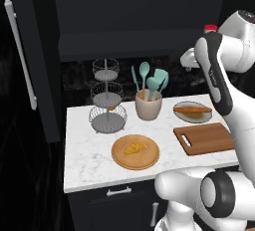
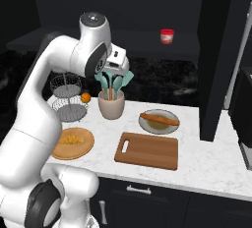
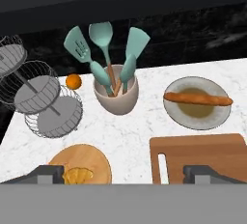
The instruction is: From the different types of pastries on the counter, select a croissant and place it on the cutting board. Then retrieve a jar of jam from the cabinet and place it alongside the croissant on the cutting board.
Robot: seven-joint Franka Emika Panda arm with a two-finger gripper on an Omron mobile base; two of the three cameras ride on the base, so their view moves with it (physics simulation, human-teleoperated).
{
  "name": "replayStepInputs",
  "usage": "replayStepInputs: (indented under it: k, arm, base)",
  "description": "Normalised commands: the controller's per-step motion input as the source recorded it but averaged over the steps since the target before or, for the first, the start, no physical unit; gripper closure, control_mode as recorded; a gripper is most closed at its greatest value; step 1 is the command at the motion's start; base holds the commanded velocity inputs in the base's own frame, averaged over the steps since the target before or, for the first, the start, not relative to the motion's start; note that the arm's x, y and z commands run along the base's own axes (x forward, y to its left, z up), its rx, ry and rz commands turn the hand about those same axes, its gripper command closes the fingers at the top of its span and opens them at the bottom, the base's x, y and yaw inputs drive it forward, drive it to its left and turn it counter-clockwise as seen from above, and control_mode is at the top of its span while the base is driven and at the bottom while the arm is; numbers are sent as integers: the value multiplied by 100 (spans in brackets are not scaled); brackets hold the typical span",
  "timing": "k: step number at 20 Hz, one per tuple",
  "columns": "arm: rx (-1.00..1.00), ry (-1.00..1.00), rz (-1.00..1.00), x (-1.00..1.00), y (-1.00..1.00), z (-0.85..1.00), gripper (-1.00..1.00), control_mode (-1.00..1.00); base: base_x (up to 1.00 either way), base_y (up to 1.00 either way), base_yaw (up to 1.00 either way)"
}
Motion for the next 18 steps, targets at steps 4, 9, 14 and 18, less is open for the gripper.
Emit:
replayStepInputs:
  k: [4, 9, 14, 18]
  arm:
    - [0, -3, -5, 19, -38, 100, -100, -100]
    - [0, 0, -3, 1, -4, 18, -100, -100]
    - [0, -7, -14, 44, -56, 94, -100, -100]
    - [-1, -1, -11, 29, -24, 39, -100, -100]
  base:
    - [0, 0, 0]
    - [0, 0, 0]
    - [0, 0, 0]
    - [0, 0, 0]
